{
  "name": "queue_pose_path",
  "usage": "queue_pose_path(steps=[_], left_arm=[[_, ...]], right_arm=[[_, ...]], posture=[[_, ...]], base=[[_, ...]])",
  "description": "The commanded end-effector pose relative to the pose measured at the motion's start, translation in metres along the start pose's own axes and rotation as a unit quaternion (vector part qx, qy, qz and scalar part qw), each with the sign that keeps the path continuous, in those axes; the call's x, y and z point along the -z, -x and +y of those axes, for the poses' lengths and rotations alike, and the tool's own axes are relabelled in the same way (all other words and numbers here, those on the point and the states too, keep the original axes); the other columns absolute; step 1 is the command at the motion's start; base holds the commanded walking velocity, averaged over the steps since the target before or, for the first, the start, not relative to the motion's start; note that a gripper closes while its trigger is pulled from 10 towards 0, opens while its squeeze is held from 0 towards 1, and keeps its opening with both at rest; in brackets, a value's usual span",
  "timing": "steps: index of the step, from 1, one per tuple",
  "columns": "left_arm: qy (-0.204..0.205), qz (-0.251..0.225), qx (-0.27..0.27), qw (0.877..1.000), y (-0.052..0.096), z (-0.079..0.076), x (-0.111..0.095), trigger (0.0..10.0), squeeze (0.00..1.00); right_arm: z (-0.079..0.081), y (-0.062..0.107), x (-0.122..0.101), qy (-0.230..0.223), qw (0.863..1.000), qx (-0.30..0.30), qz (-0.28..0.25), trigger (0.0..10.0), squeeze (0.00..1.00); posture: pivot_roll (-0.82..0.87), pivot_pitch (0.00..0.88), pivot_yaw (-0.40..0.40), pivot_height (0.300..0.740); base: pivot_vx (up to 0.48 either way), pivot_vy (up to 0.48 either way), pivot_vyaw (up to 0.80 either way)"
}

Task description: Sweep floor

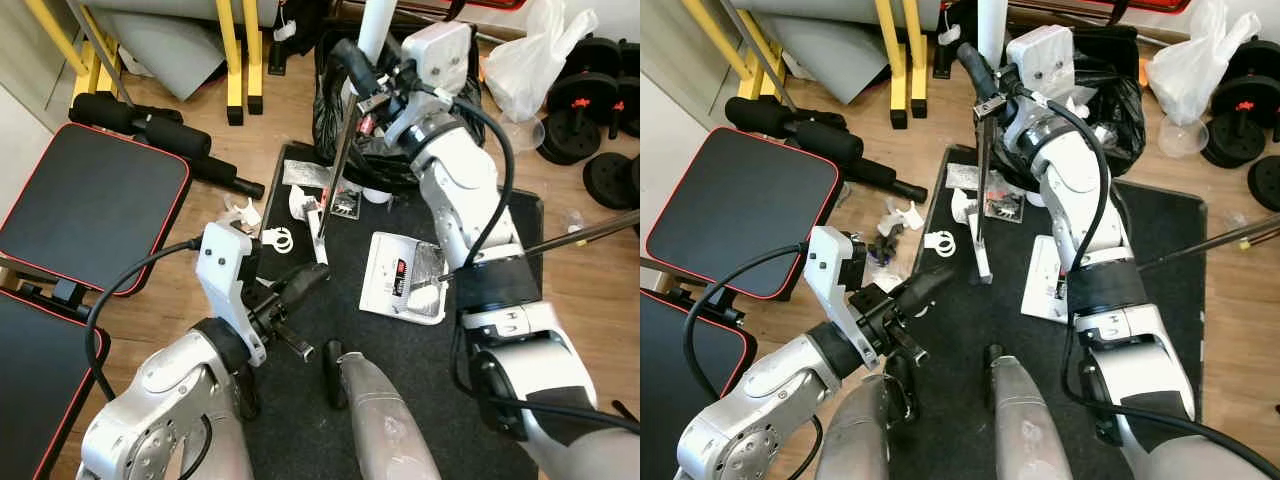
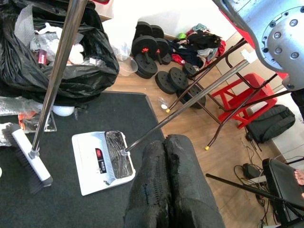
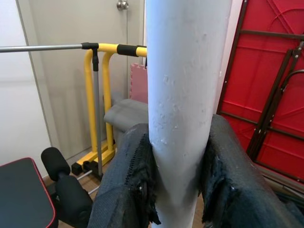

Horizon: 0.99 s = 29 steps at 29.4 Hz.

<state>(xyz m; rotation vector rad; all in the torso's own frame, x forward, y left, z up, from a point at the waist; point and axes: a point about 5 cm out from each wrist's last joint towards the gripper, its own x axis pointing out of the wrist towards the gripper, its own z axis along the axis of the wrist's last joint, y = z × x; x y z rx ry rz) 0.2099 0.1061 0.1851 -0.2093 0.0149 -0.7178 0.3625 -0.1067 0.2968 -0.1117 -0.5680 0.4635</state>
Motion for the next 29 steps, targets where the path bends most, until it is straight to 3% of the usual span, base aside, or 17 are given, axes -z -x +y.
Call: queue_pose_path(steps=[1,15,24,29], left_arm=[[0.015,0.015,0.013,1.000,0.000,-0.002,0.009,10.0,0.00],[0.014,0.017,0.015,1.000,-0.002,0.000,0.010,10.0,0.00],[0.012,0.017,0.014,1.000,-0.004,0.002,0.011,10.0,0.00],[0.011,0.016,0.012,1.000,-0.006,0.004,0.013,10.0,0.00]], right_arm=[[-0.003,0.002,-0.007,0.028,1.000,-0.006,-0.006,10.0,0.00],[-0.008,0.002,-0.022,0.018,1.000,-0.010,-0.012,10.0,0.00],[-0.013,-0.002,-0.051,0.018,0.997,0.008,-0.075,10.0,0.00],[-0.005,-0.002,-0.065,-0.006,0.994,-0.002,-0.105,10.0,0.00]], posture=[[-0.17,0.388,-0.149,0.740],[-0.17,0.377,-0.147,0.740],[-0.17,0.365,-0.145,0.740],[-0.17,0.337,-0.147,0.740]], base=[[0.000,0.000,0.00],[0.000,0.000,0.00],[0.000,0.000,0.00],[0.000,0.000,0.00]])
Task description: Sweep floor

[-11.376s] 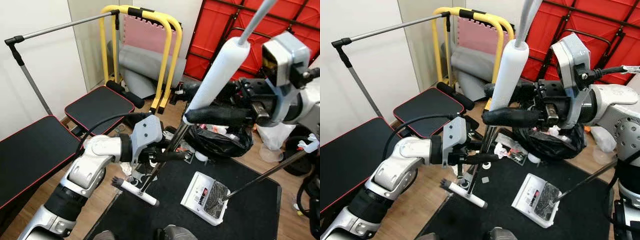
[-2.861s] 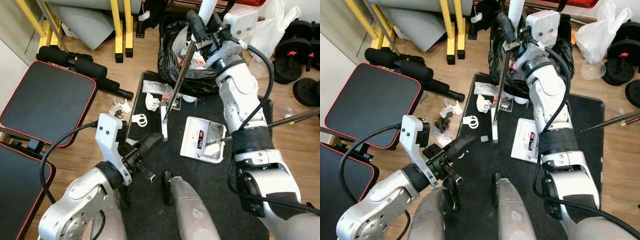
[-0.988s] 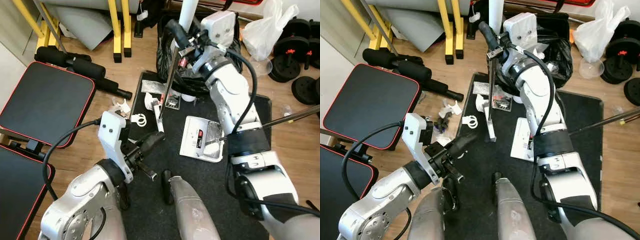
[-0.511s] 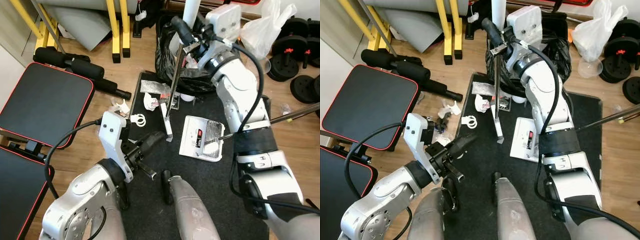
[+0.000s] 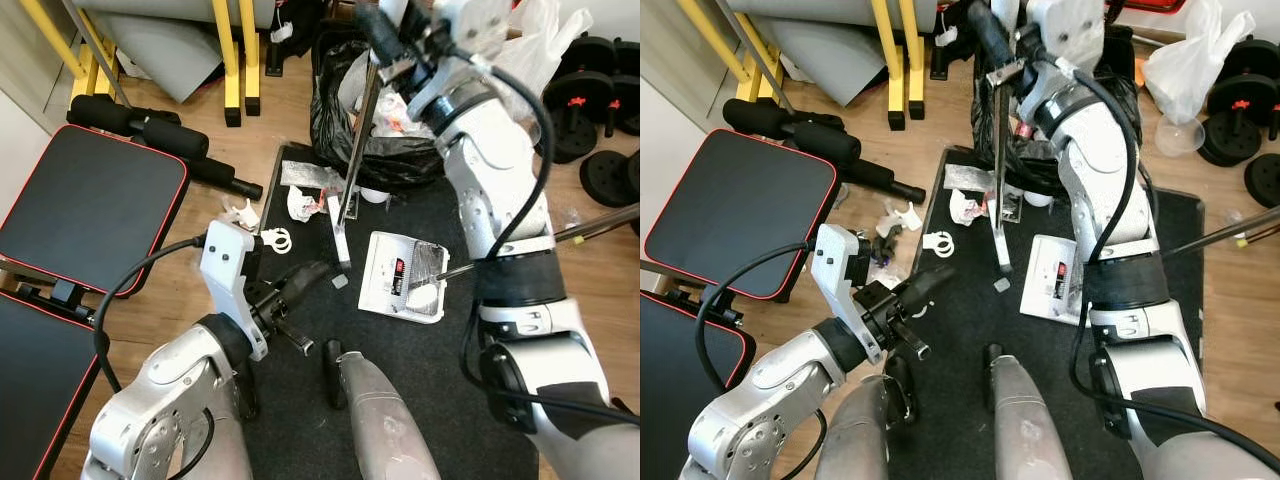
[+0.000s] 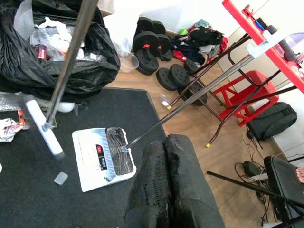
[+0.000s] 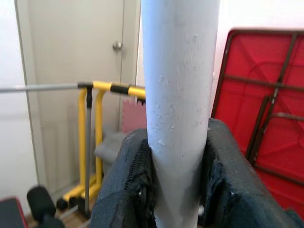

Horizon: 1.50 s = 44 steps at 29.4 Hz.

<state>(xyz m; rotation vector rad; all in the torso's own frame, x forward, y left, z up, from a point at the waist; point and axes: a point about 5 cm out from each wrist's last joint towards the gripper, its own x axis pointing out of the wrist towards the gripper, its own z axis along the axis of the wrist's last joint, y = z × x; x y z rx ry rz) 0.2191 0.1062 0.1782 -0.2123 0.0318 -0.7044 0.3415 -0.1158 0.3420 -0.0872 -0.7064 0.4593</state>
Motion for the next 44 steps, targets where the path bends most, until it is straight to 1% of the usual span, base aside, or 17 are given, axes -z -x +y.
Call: queue_pose_path(steps=[1,2,3,5,6,7,10,12,14,15,16,19,23,24,32,34,44], left_arm=[[0.007,0.009,0.020,1.000,0.000,-0.004,0.007,10.0,0.00],[0.007,0.009,0.019,1.000,0.000,-0.003,0.008,10.0,0.00],[0.004,0.009,0.018,1.000,-0.001,-0.003,0.008,10.0,0.00],[0.001,0.008,0.018,1.000,-0.001,-0.003,0.009,10.0,0.00],[0.000,0.008,0.018,1.000,-0.002,-0.002,0.009,10.0,0.00],[0.000,0.008,0.018,1.000,-0.002,-0.002,0.009,10.0,0.00],[-0.007,0.008,0.015,1.000,-0.003,-0.002,0.011,10.0,0.00],[-0.008,0.008,0.014,1.000,-0.004,-0.001,0.012,10.0,0.00],[-0.012,0.010,0.016,1.000,-0.005,0.000,0.013,10.0,0.00],[-0.012,0.010,0.016,1.000,-0.005,0.000,0.013,10.0,0.00],[-0.013,0.010,0.017,1.000,-0.007,0.001,0.015,10.0,0.00],[-0.014,0.010,0.017,1.000,-0.008,0.001,0.016,10.0,0.00],[-0.014,0.009,0.017,1.000,-0.008,0.001,0.016,10.0,0.00],[-0.014,0.009,0.017,1.000,-0.009,0.002,0.018,10.0,0.00],[-0.009,0.006,0.016,1.000,-0.012,0.003,0.023,10.0,0.00],[-0.005,0.007,0.020,1.000,-0.012,0.002,0.025,10.0,0.00],[-0.005,0.007,0.020,1.000,-0.012,0.003,0.026,10.0,0.00]], right_arm=[[0.005,-0.002,-0.016,-0.012,0.999,-0.007,-0.037,10.0,0.00],[0.006,-0.001,-0.016,-0.021,0.999,-0.008,-0.037,10.0,0.00],[0.011,0.000,-0.012,-0.065,0.998,-0.001,-0.026,10.0,0.00],[0.020,0.004,-0.003,-0.127,0.992,0.009,-0.008,10.0,0.00],[0.024,0.005,0.000,-0.145,0.989,0.012,-0.002,10.0,0.00],[0.024,0.005,0.000,-0.145,0.989,0.012,-0.002,10.0,0.00],[0.045,0.012,0.010,-0.176,0.984,0.006,0.021,10.0,0.00],[0.049,0.014,0.013,-0.180,0.983,0.007,0.027,10.0,0.00],[0.062,0.017,0.022,-0.191,0.980,0.011,0.053,10.0,0.00],[0.062,0.017,0.022,-0.191,0.980,0.011,0.053,10.0,0.00],[0.076,0.019,0.025,-0.197,0.978,0.004,0.070,10.0,0.00],[0.080,0.019,0.025,-0.202,0.976,-0.001,0.077,10.0,0.00],[0.080,0.020,0.024,-0.204,0.976,0.000,0.079,10.0,0.00],[0.084,0.020,0.023,-0.216,0.973,-0.004,0.080,10.0,0.00],[0.087,0.019,0.011,-0.204,0.977,-0.015,0.057,10.0,0.00],[0.086,0.017,-0.001,-0.202,0.978,-0.032,0.033,10.0,0.00],[0.086,0.021,0.003,-0.188,0.981,-0.027,0.037,10.0,0.00]], posture=[[-0.17,0.337,-0.147,0.740],[-0.17,0.337,-0.147,0.740],[-0.17,0.328,-0.148,0.740],[-0.17,0.318,-0.148,0.740],[-0.17,0.318,-0.148,0.740],[-0.17,0.318,-0.148,0.740],[-0.15,0.304,-0.148,0.740],[-0.15,0.300,-0.148,0.740],[-0.15,0.288,-0.143,0.740],[-0.15,0.288,-0.143,0.740],[-0.15,0.279,-0.142,0.740],[-0.15,0.279,-0.142,0.740],[-0.15,0.277,-0.142,0.740],[-0.15,0.270,-0.143,0.740],[-0.16,0.249,-0.147,0.740],[-0.17,0.228,-0.142,0.740],[-0.16,0.237,-0.136,0.740]], base=[[0.000,0.000,0.00],[0.000,0.000,0.00],[0.000,0.000,0.00],[0.000,0.000,0.00],[0.000,0.000,0.00],[0.000,0.000,0.00],[0.000,0.000,0.00],[0.000,0.000,0.00],[0.000,-0.304,0.00],[0.000,-0.304,0.00],[0.000,-0.322,0.00],[0.000,-0.322,0.00],[0.000,-0.322,0.00],[0.000,-0.326,0.00],[0.000,-0.331,0.00],[0.000,-0.330,0.00],[0.000,-0.330,0.00]])
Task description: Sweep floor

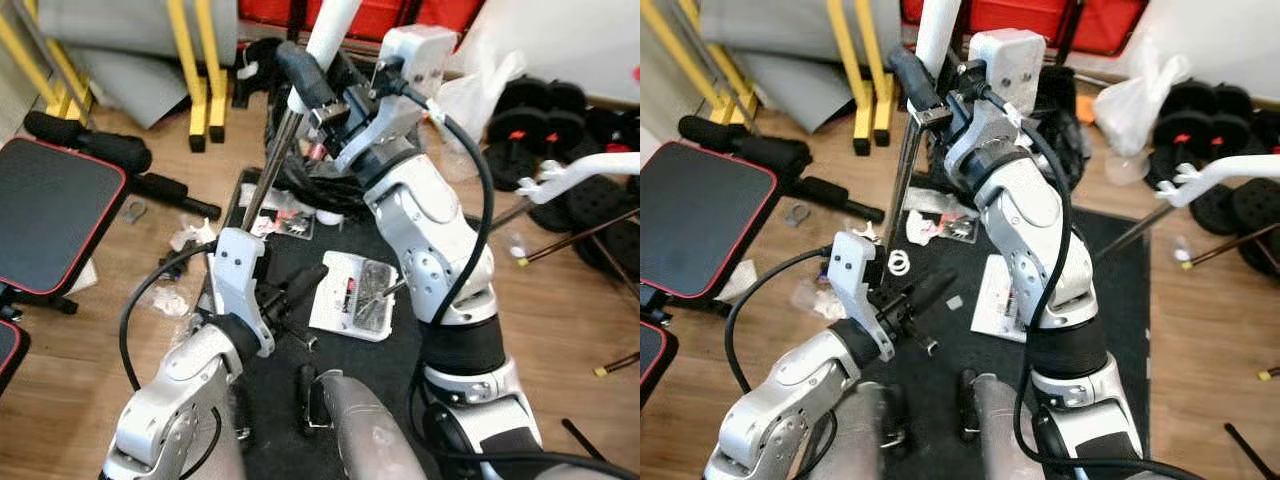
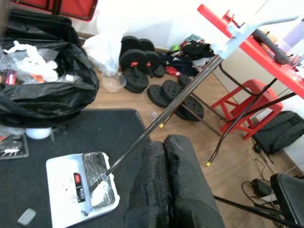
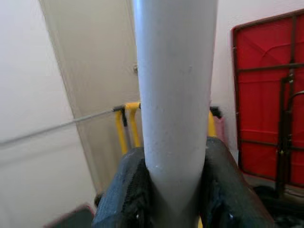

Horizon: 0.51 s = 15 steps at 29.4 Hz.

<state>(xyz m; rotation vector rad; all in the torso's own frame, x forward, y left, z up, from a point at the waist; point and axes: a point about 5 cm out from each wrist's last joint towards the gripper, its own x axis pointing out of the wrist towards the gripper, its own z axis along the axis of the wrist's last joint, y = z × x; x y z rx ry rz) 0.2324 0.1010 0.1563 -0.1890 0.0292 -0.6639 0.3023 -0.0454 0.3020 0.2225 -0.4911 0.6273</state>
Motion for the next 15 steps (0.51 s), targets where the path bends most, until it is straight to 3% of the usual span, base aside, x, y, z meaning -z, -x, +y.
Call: queue_pose_path(steps=[1,3,15], left_arm=[[0.007,0.006,0.040,0.999,0.001,-0.006,0.005,10.0,0.00],[0.007,0.006,0.040,0.999,0.001,-0.006,0.004,10.0,0.00],[0.021,0.003,0.036,0.999,0.000,-0.004,0.004,10.0,0.00]], right_arm=[[0.001,0.003,-0.005,0.006,1.000,-0.001,-0.019,10.0,0.00],[0.000,0.004,-0.004,0.009,1.000,0.002,-0.017,10.0,0.00],[-0.010,0.009,0.003,0.033,0.999,0.021,0.003,10.0,0.00]], posture=[[-0.16,0.240,-0.136,0.740],[-0.16,0.241,-0.137,0.740],[-0.16,0.248,-0.136,0.740]], base=[[0.000,-0.307,0.00],[0.000,-0.302,0.00],[0.000,0.000,0.00]])
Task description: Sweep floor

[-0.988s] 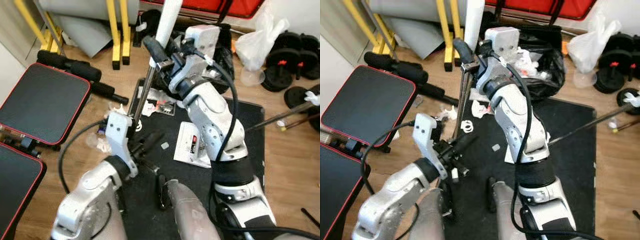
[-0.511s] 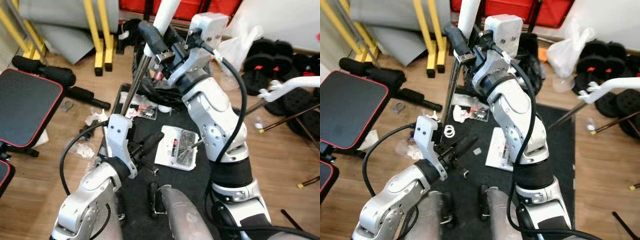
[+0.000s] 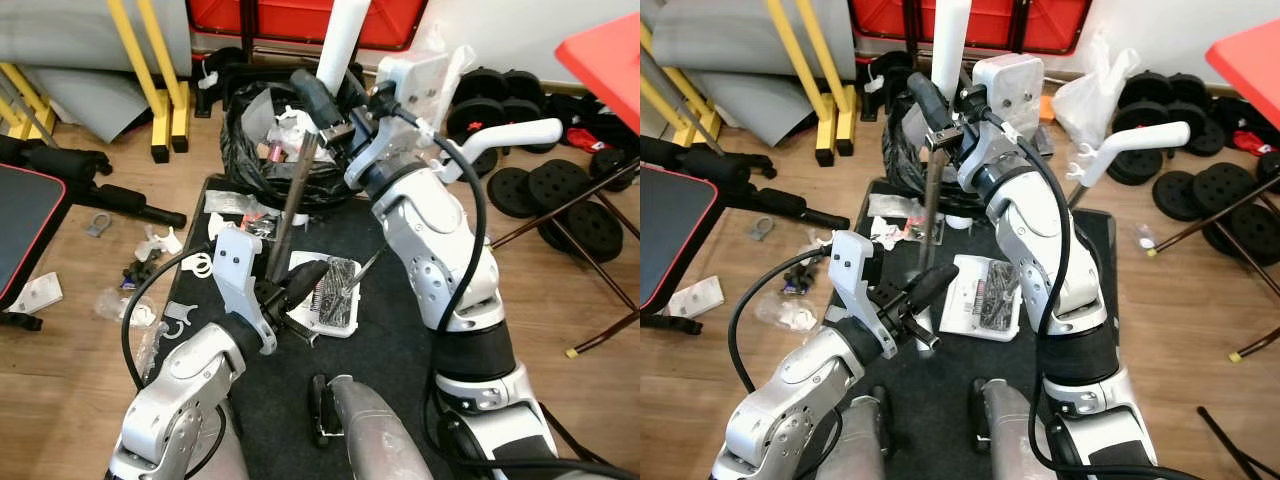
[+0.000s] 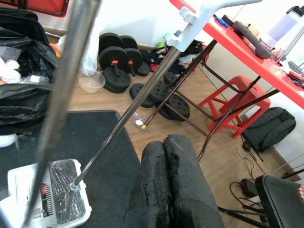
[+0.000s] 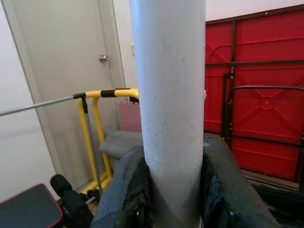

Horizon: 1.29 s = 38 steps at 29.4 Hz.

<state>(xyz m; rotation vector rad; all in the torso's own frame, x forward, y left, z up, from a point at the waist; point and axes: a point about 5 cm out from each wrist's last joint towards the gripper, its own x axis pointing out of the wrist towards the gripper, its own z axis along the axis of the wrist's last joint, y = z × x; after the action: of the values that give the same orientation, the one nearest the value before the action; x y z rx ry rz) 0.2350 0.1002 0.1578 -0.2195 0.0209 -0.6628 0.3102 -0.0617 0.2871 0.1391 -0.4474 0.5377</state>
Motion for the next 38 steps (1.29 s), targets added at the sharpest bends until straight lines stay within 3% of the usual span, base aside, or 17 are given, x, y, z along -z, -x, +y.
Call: queue_pose_path(steps=[1,9,11,13,16,19,20,22,23,25,26,29,31,35,36,37,38], left_arm=[[0.009,0.012,0.035,0.999,0.003,-0.004,0.005,10.0,0.00],[0.016,0.009,0.030,0.999,0.003,-0.003,0.004,10.0,0.00],[0.016,0.006,0.026,1.000,0.003,-0.004,0.002,10.0,0.00],[0.016,0.006,0.026,1.000,0.003,-0.004,0.002,10.0,0.00],[0.015,0.005,0.025,1.000,0.004,-0.006,0.000,10.0,0.00],[0.015,0.004,0.025,1.000,0.005,-0.007,-0.001,10.0,0.00],[0.015,0.004,0.025,1.000,0.008,-0.010,-0.004,10.0,0.00],[0.019,0.004,0.026,0.999,0.015,-0.015,-0.008,10.0,0.00],[0.019,0.004,0.026,0.999,0.015,-0.015,-0.008,10.0,0.00],[0.024,0.006,0.029,0.999,0.020,-0.019,-0.011,10.0,0.00],[0.026,0.007,0.029,0.999,0.023,-0.021,-0.011,10.0,0.00],[0.029,0.009,0.029,0.999,0.027,-0.023,-0.012,10.0,0.00],[0.029,0.009,0.029,0.999,0.027,-0.023,-0.012,10.0,0.00],[0.030,0.010,0.028,0.999,0.027,-0.023,-0.013,10.0,0.00],[0.030,0.010,0.028,0.999,0.028,-0.024,-0.013,10.0,0.00],[0.030,0.010,0.028,0.999,0.028,-0.024,-0.013,10.0,0.00],[0.030,0.011,0.027,0.999,0.027,-0.023,-0.013,10.0,0.00]], right_arm=[[0.007,0.000,-0.008,-0.010,0.999,-0.015,-0.028,10.0,0.00],[0.006,0.001,-0.008,-0.008,0.999,-0.011,-0.032,10.0,0.00],[-0.009,-0.001,-0.008,-0.007,0.999,0.022,-0.040,10.0,0.00],[-0.009,-0.001,-0.008,-0.007,0.999,0.022,-0.040,10.0,0.00],[-0.029,-0.008,-0.005,0.004,0.997,0.063,-0.049,10.0,0.00],[-0.036,-0.010,-0.004,0.015,0.996,0.077,-0.051,10.0,0.00],[-0.051,-0.015,-0.005,0.009,0.992,0.111,-0.060,10.0,0.00],[-0.077,-0.020,-0.001,-0.038,0.984,0.170,-0.046,10.0,0.00],[-0.077,-0.020,-0.001,-0.038,0.984,0.170,-0.046,10.0,0.00],[-0.100,-0.021,0.006,-0.083,0.964,0.251,0.004,10.0,0.00],[-0.106,-0.024,-0.001,-0.075,0.956,0.282,0.018,10.0,0.00],[-0.106,-0.035,-0.030,-0.027,0.956,0.290,0.010,10.0,0.00],[-0.106,-0.035,-0.030,-0.027,0.956,0.290,0.010,10.0,0.00],[-0.098,-0.043,-0.054,0.009,0.965,0.258,-0.043,10.0,0.00],[-0.093,-0.048,-0.066,0.028,0.967,0.241,-0.078,10.0,0.00],[-0.093,-0.048,-0.066,0.028,0.967,0.241,-0.078,10.0,0.00],[-0.086,-0.051,-0.081,0.061,0.964,0.214,-0.142,10.0,0.00]], posture=[[-0.16,0.248,-0.136,0.740],[-0.17,0.253,-0.138,0.740],[-0.17,0.269,-0.145,0.740],[-0.17,0.269,-0.145,0.740],[-0.16,0.302,-0.152,0.740],[-0.16,0.302,-0.152,0.740],[-0.14,0.357,-0.157,0.740],[-0.14,0.380,-0.159,0.740],[-0.14,0.380,-0.159,0.740],[-0.13,0.402,-0.161,0.740],[-0.13,0.412,-0.162,0.740],[-0.13,0.418,-0.165,0.740],[-0.13,0.418,-0.165,0.740],[-0.13,0.420,-0.166,0.740],[-0.13,0.420,-0.166,0.740],[-0.13,0.420,-0.166,0.740],[-0.13,0.413,-0.169,0.740]], base=[[0.000,0.000,0.00],[0.000,0.000,0.00],[0.000,0.000,0.00],[0.000,0.000,0.00],[0.000,0.000,0.00],[0.000,0.000,0.00],[0.000,0.000,0.00],[0.000,0.000,0.00],[0.000,0.000,0.00],[0.000,0.000,0.00],[0.000,0.000,0.00],[0.000,0.000,0.00],[0.000,0.000,0.00],[0.000,0.000,0.00],[0.000,0.000,0.00],[0.000,0.000,0.00],[0.000,0.000,0.00]])
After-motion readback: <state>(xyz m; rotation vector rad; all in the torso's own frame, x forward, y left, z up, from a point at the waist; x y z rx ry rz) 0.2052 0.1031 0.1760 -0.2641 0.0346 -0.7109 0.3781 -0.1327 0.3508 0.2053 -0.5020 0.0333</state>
